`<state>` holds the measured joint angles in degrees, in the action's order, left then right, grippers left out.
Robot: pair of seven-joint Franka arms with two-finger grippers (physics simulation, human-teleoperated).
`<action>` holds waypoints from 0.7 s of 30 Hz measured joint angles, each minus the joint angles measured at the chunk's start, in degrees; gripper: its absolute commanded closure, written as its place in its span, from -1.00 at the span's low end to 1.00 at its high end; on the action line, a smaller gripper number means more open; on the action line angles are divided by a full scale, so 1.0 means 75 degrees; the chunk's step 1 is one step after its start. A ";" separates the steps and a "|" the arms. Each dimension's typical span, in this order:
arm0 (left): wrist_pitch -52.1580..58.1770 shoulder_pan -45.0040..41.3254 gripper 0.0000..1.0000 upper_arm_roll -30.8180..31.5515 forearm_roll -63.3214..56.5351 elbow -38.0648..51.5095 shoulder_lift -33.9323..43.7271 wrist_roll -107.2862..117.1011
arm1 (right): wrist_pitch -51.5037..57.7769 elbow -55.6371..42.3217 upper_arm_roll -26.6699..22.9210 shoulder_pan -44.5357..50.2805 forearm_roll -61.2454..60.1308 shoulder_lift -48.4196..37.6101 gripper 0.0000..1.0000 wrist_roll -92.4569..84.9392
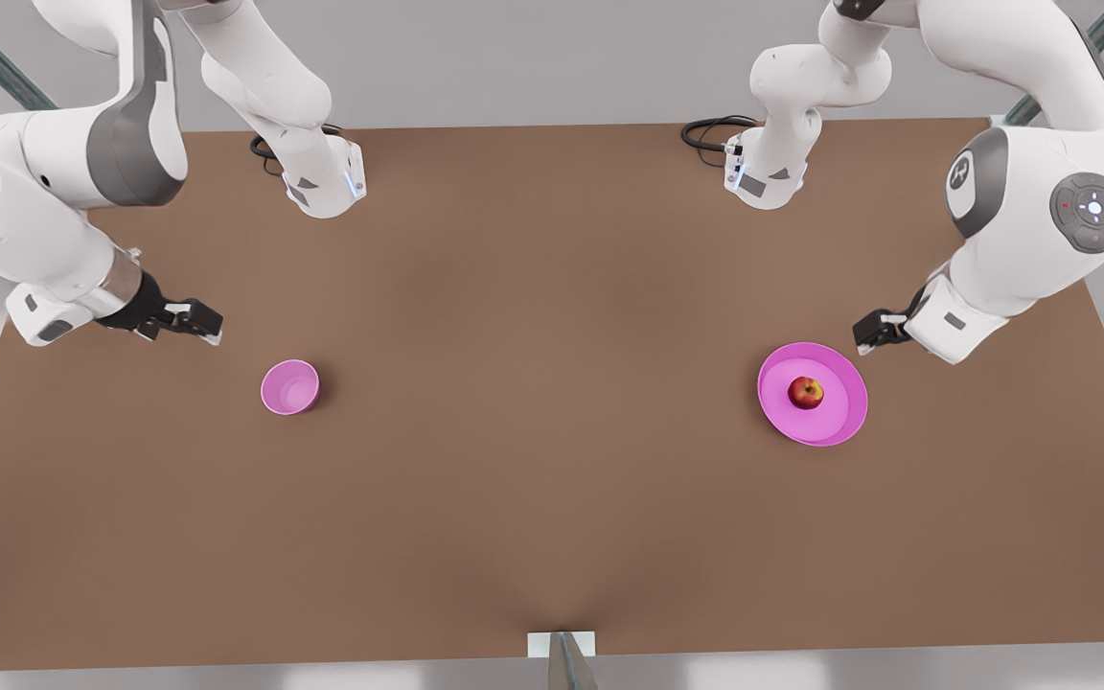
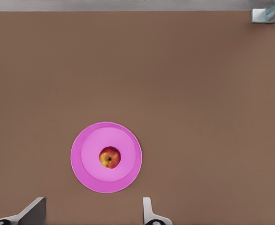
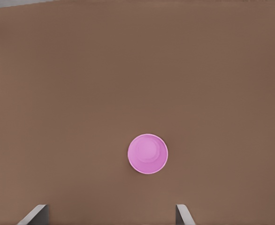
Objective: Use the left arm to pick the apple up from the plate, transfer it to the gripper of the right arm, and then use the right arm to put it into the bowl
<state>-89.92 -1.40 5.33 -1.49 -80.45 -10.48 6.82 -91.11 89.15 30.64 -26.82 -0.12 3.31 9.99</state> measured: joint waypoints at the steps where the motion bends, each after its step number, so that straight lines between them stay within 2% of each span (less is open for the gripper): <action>1: -0.0039 -0.0003 -1.00 0.0001 0.0005 -0.0024 -0.0030 0.0005 | -0.0015 0.0000 0.0000 0.0031 -0.0001 -0.0001 -1.00 0.0025; 2: -0.0109 -0.0011 -1.00 0.0001 0.0010 -0.0272 -0.0017 0.0012 | -0.0028 0.0000 0.0000 0.0055 -0.0001 -0.0001 -1.00 0.0048; 5: -0.0851 -0.0036 -1.00 0.0002 0.0035 -0.2168 0.0478 0.0035 | -0.0056 0.0000 0.0001 0.0076 -0.0002 -0.0001 -1.00 0.0109; 7: -0.1726 -0.0021 -1.00 -0.0005 0.0054 -0.3633 0.0640 0.0049 | -0.0063 0.0000 0.0000 0.0056 0.0003 -0.0001 -1.00 0.0142; 10: -0.3188 0.0126 -1.00 -0.0014 0.0074 -0.4992 0.0510 0.0067 | 0.0056 -0.0290 0.0036 0.0026 0.0011 0.0165 -1.00 0.0095; 15: -0.5042 0.0397 -1.00 -0.0021 0.0086 -0.5500 -0.0187 0.0086 | 0.0411 -0.0423 0.0492 -0.0051 0.0001 0.0247 -1.00 -0.0166; 21: -0.6042 0.0423 -1.00 -0.0022 0.0084 -0.5641 -0.0453 0.0083 | 0.0629 -0.0433 0.0567 0.0169 -0.0004 0.0263 -1.00 -0.0441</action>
<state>-135.24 1.78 5.16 -0.86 -122.76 -13.88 7.44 -86.39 85.90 34.90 -25.55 -0.15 5.28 6.69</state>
